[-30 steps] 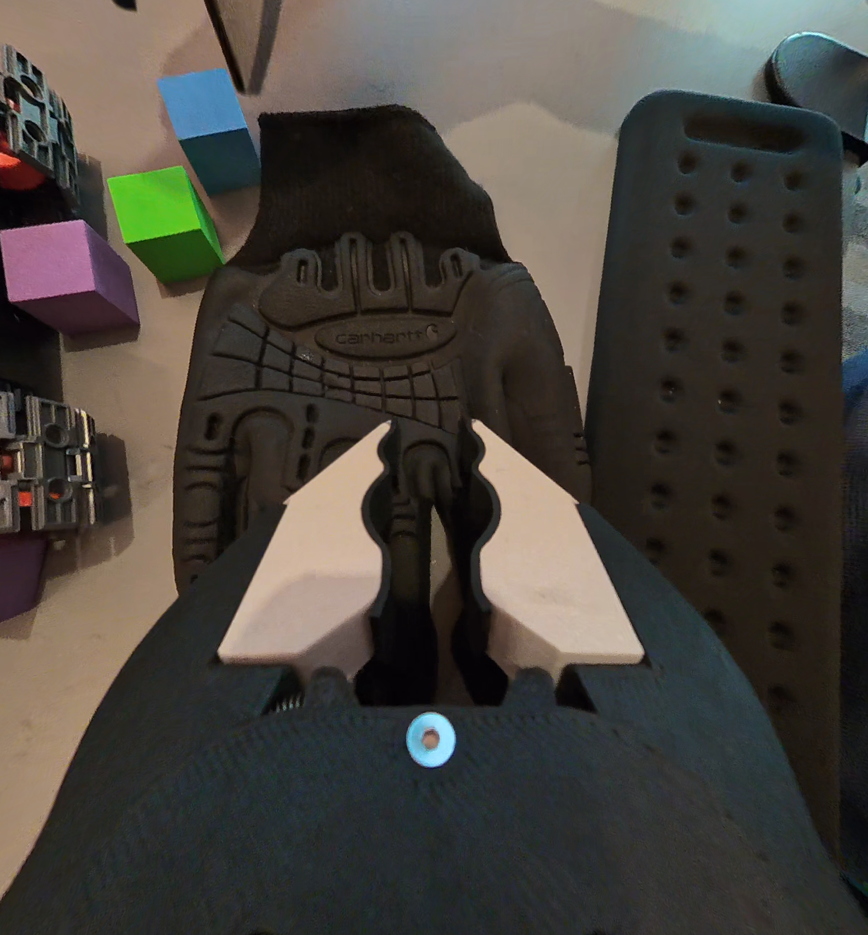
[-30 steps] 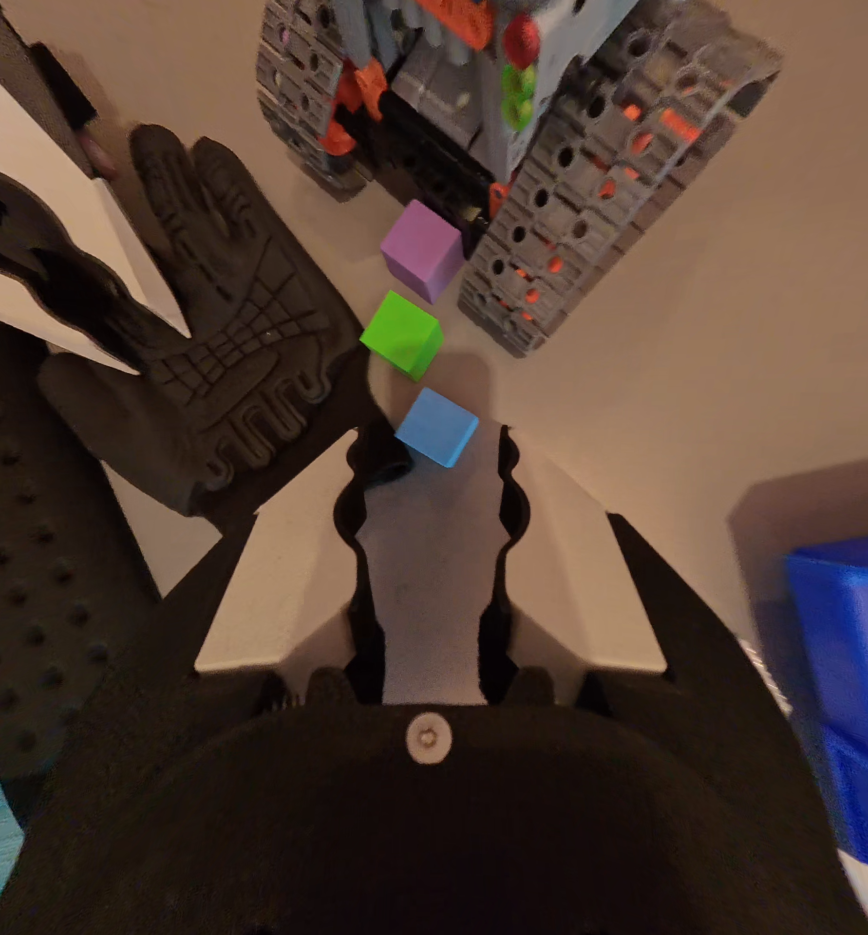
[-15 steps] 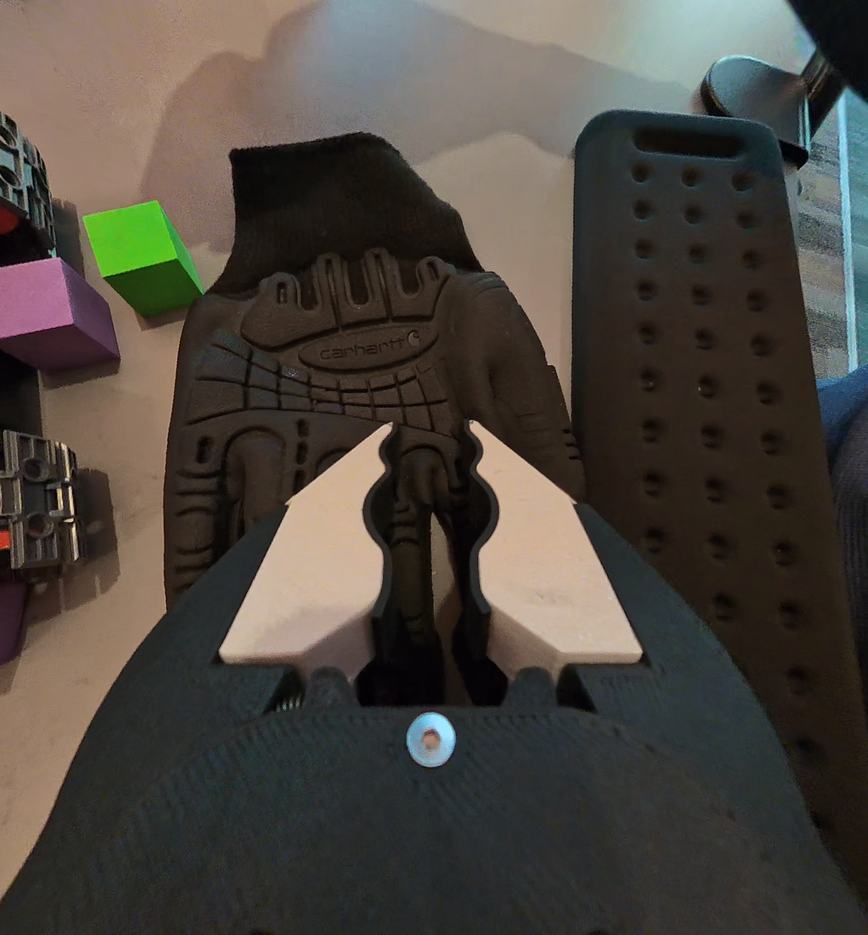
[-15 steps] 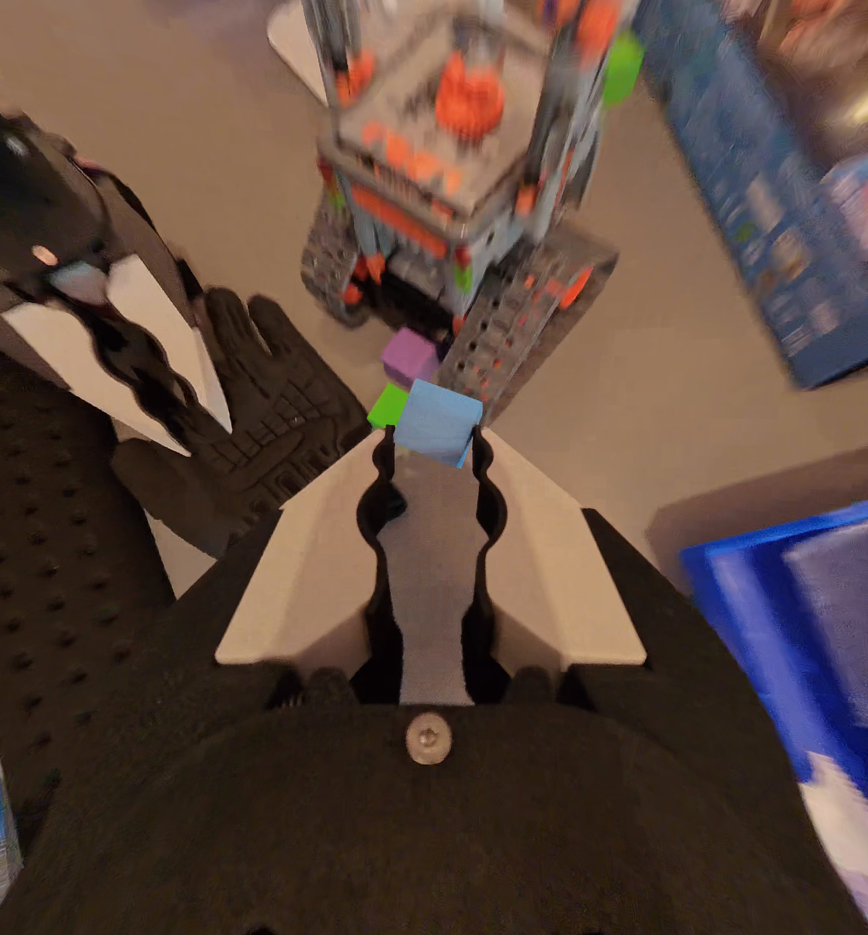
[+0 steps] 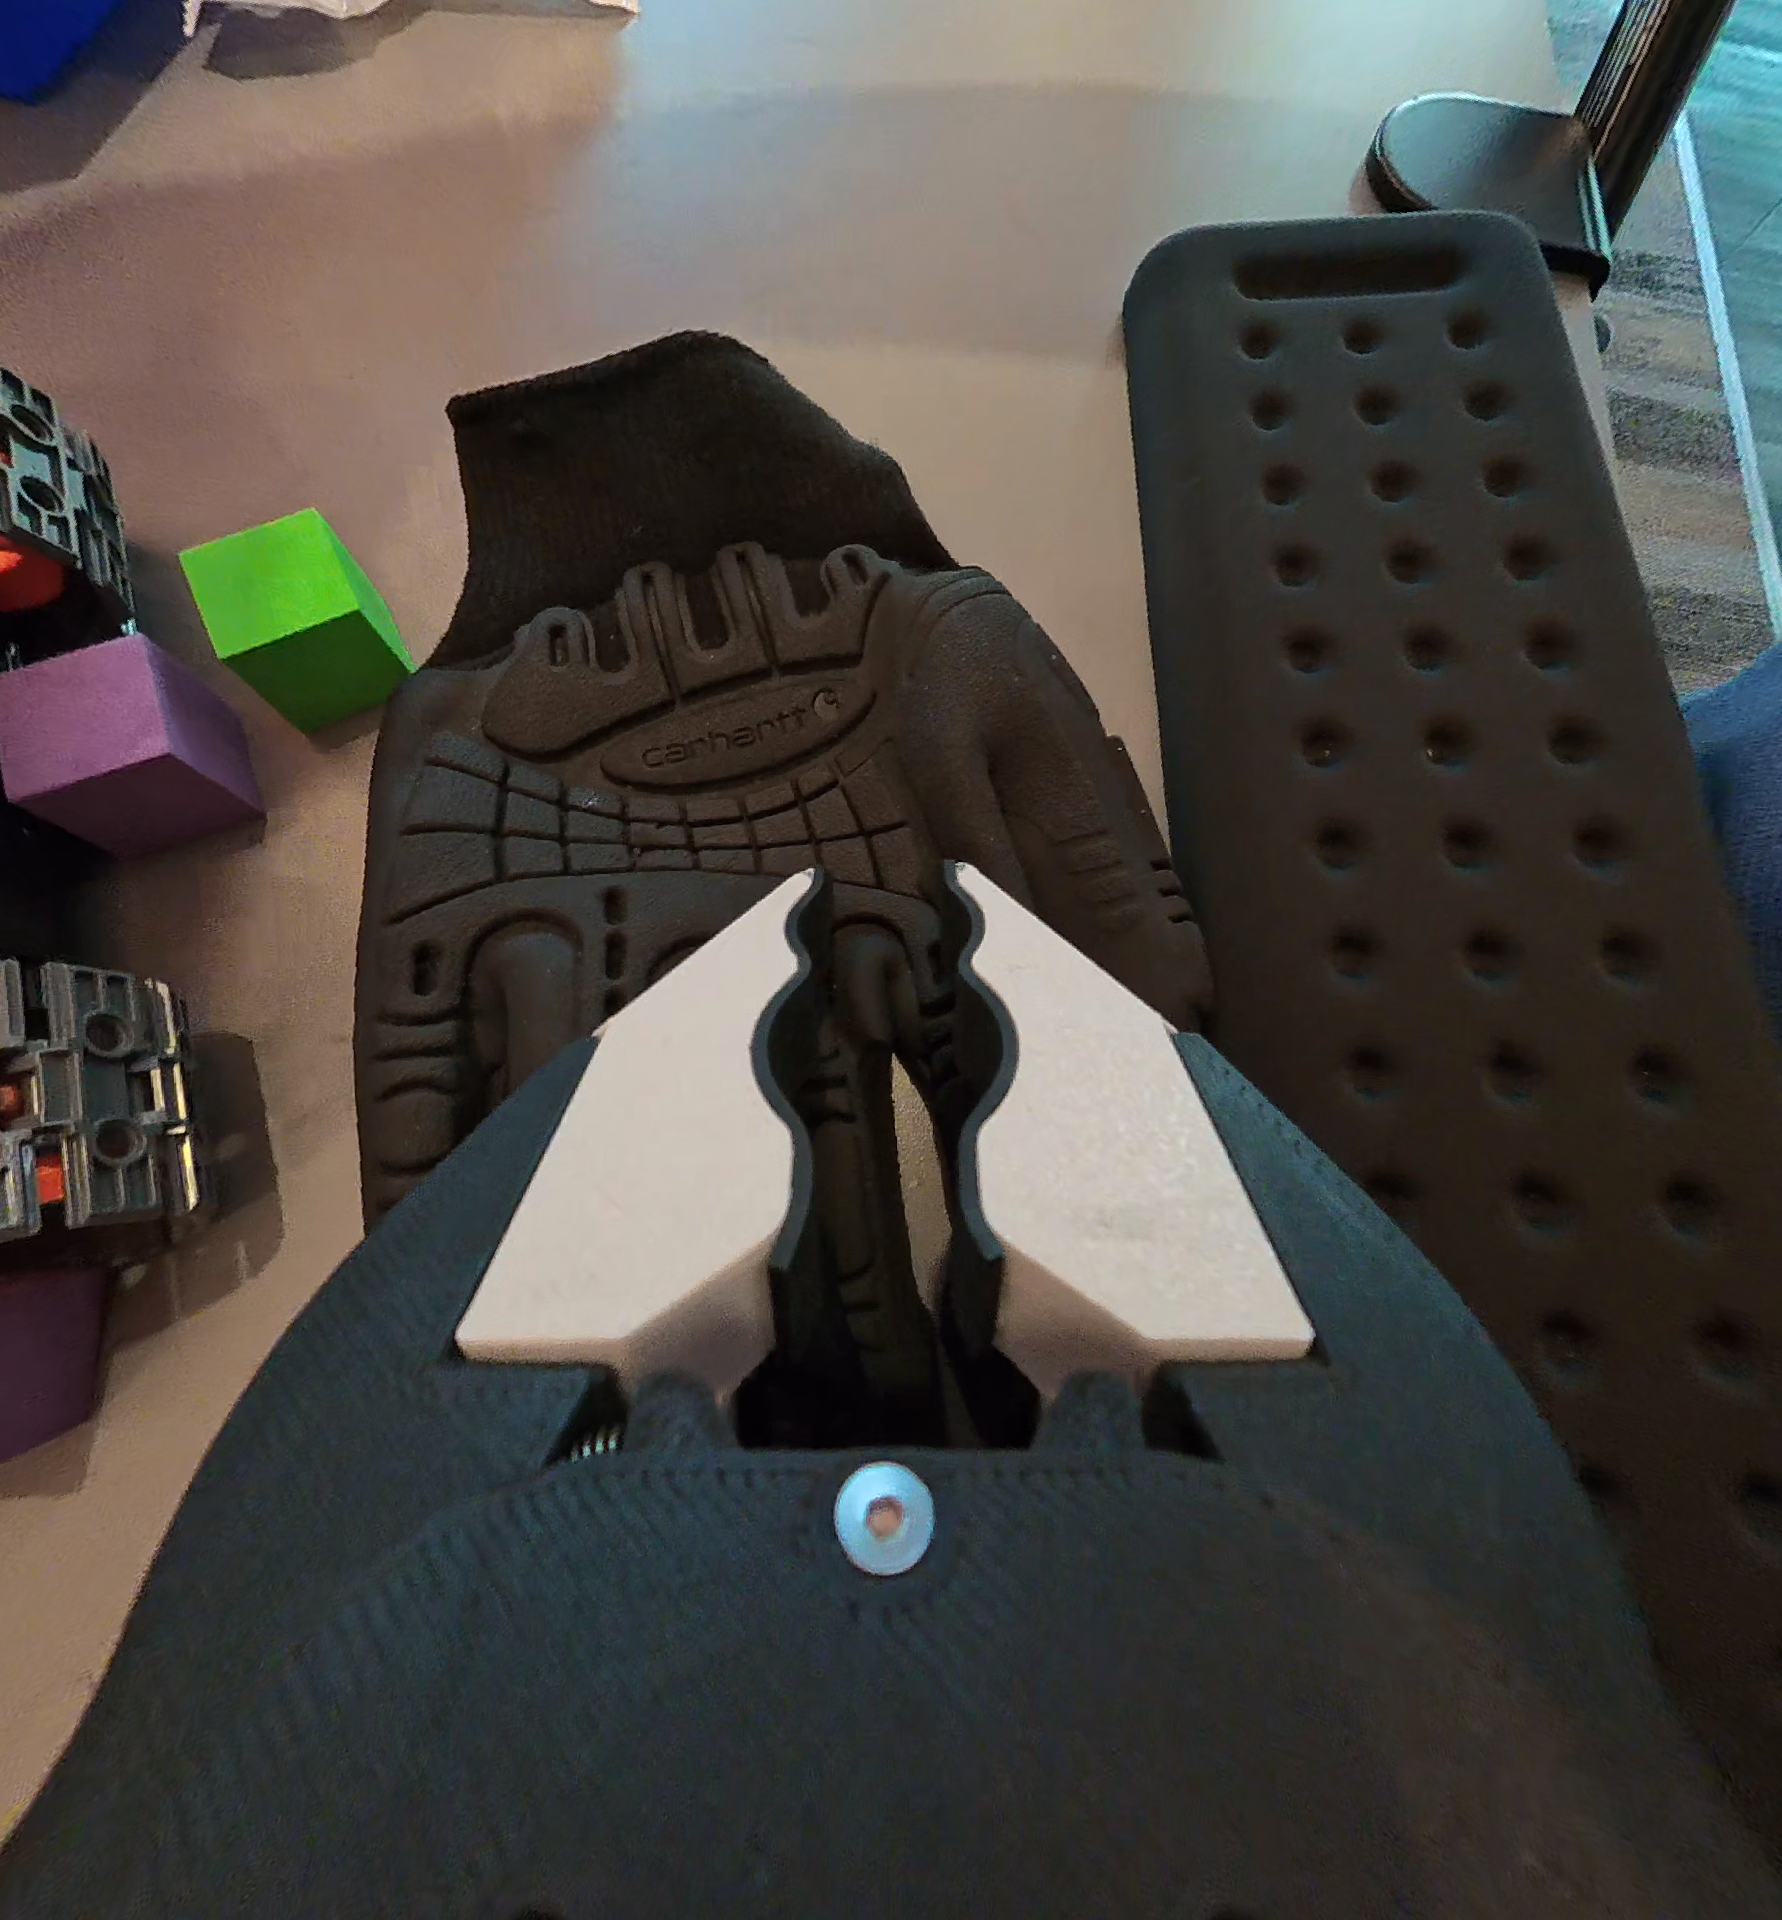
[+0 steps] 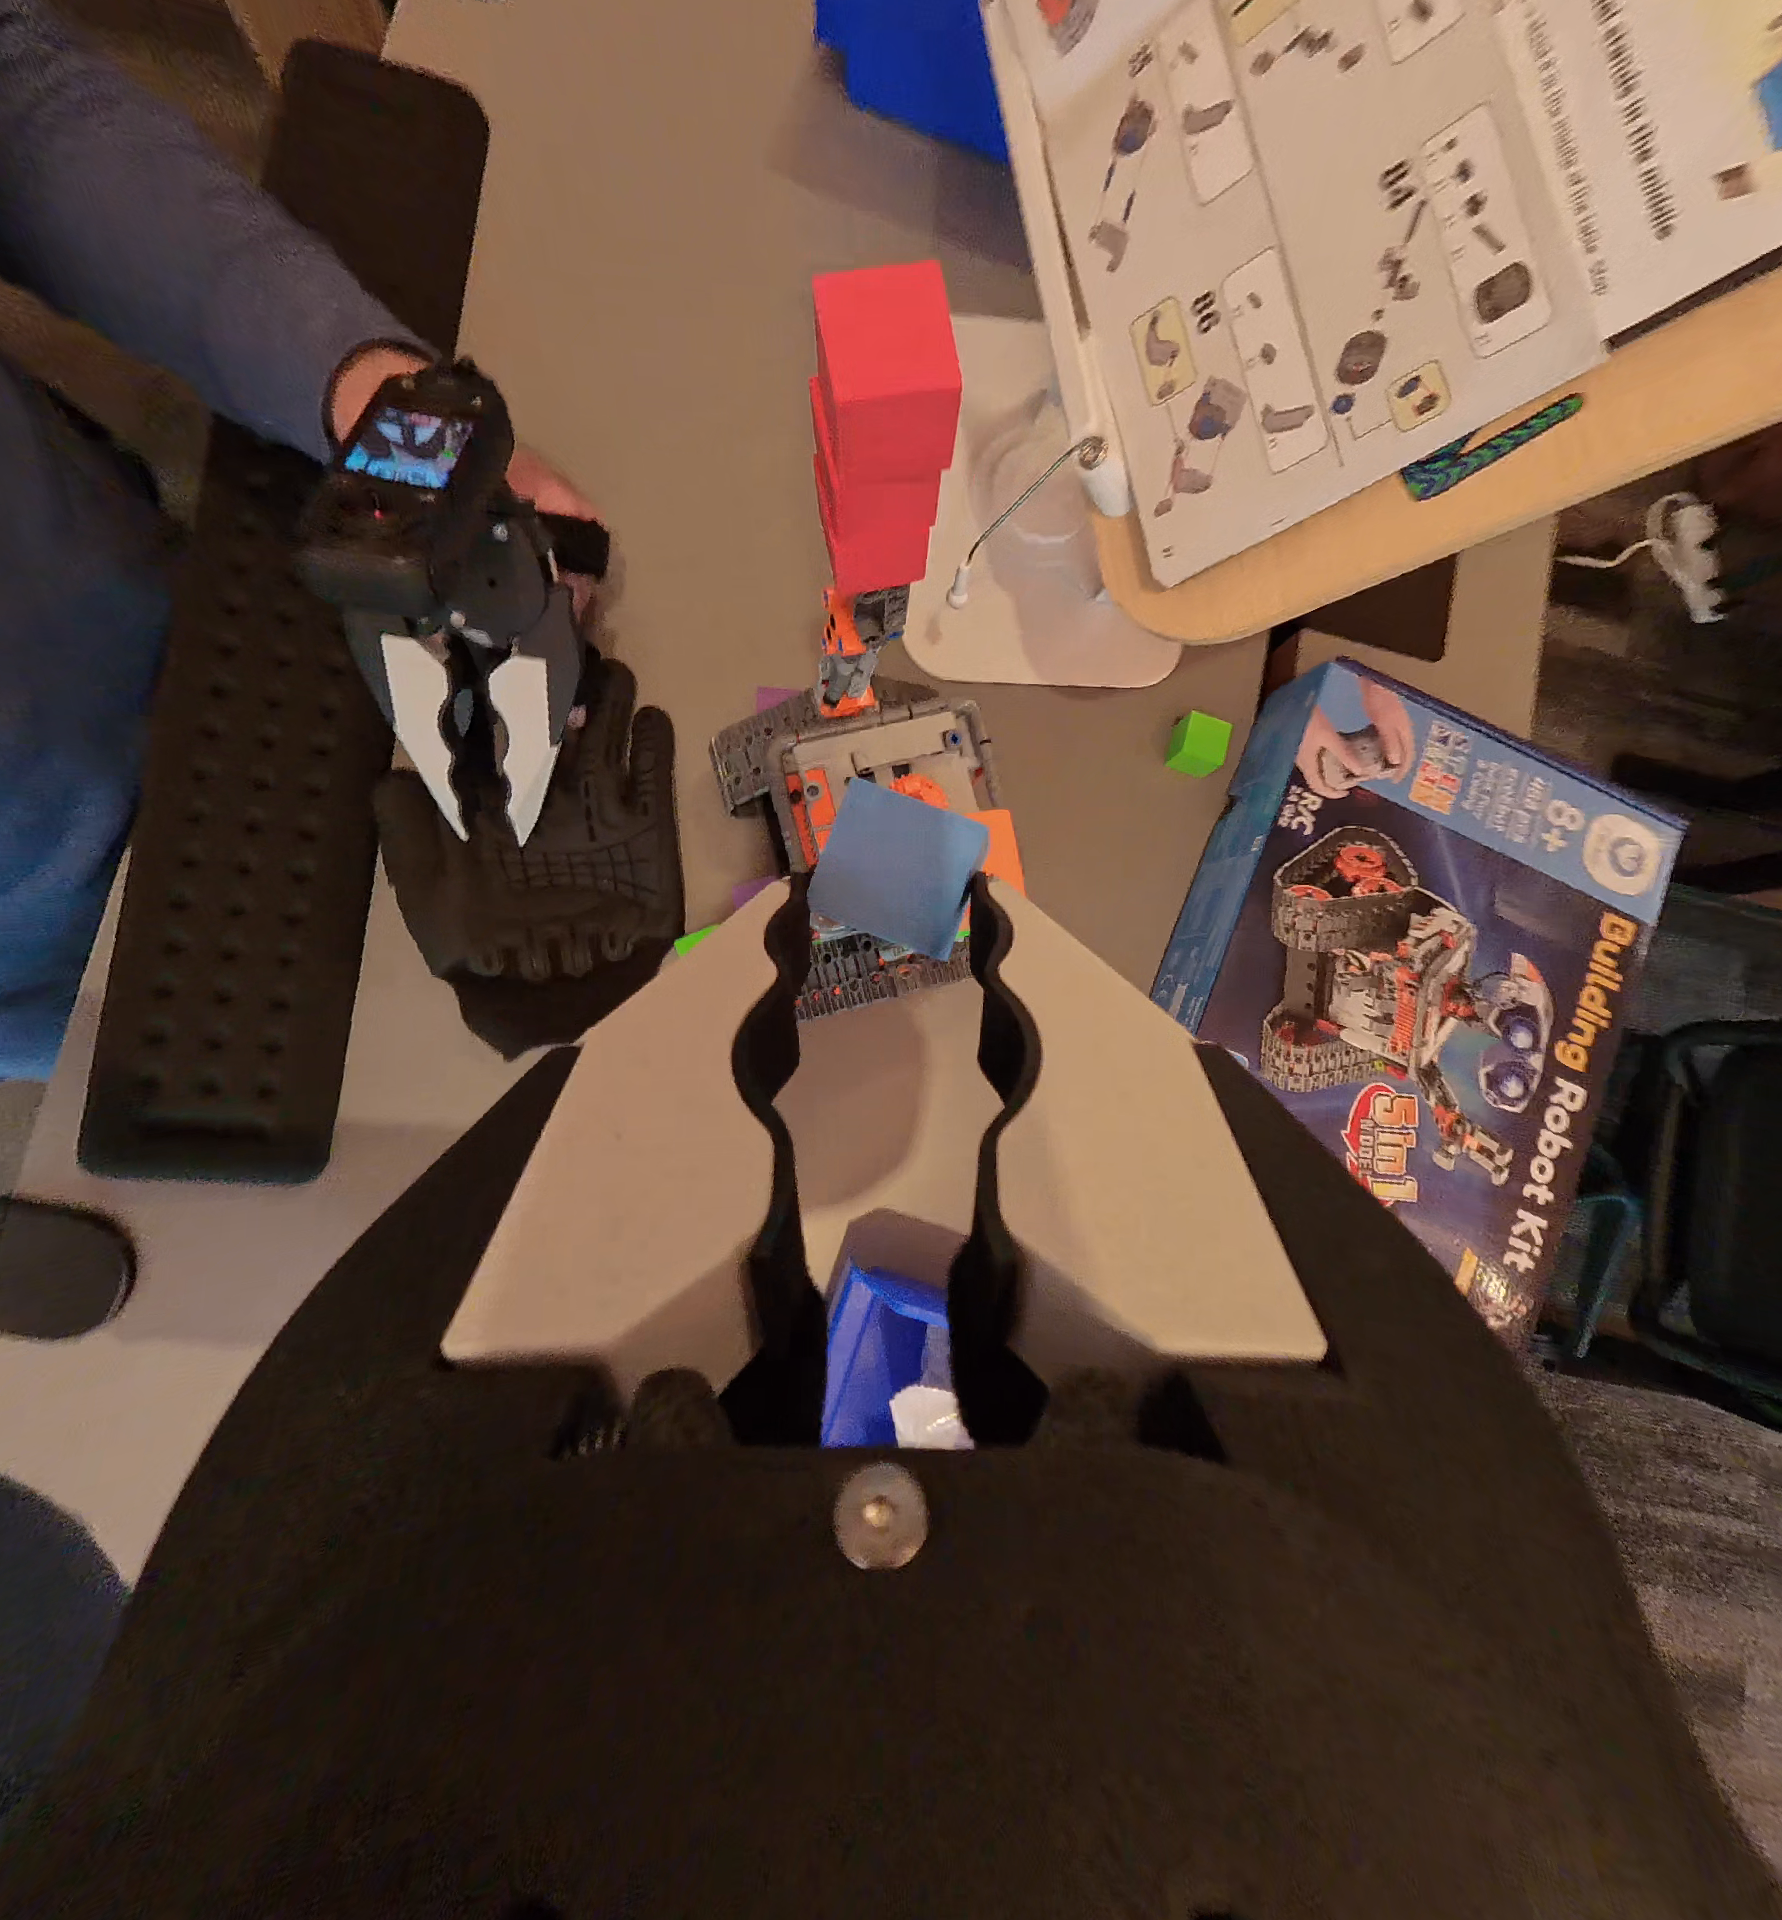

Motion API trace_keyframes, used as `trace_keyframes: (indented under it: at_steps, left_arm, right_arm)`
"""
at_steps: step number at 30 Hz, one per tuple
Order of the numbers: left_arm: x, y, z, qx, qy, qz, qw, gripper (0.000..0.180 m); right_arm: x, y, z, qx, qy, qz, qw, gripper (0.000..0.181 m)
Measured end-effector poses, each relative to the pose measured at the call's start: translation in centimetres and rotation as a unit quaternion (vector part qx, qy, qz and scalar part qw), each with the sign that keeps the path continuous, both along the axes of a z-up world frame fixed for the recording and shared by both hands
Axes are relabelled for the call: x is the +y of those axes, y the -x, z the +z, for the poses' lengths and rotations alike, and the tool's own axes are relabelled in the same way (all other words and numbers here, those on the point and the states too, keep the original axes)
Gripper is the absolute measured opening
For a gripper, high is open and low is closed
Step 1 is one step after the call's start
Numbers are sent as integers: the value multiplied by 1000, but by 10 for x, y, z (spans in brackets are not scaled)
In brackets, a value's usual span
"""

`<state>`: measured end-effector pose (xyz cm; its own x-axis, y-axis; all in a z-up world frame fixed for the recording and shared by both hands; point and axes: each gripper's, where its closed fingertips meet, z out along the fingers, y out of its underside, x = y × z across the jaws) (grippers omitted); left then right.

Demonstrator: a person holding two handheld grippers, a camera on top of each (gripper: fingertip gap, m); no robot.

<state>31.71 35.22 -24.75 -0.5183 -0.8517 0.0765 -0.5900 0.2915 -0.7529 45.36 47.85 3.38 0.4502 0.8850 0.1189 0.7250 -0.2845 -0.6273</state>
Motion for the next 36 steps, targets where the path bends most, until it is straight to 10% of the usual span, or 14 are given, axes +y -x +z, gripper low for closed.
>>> trace_keyframes:
  at_steps: [11,36]
  left_arm:
    - [-5,10,5,-6,16,-32,999,50]
    - [-4,11,0,8,31,-35,999,49]
  right_arm:
    - [18,7,-15,-31,85,120,989,29]
    - [26,0,-25,-32,122,171,977,46]
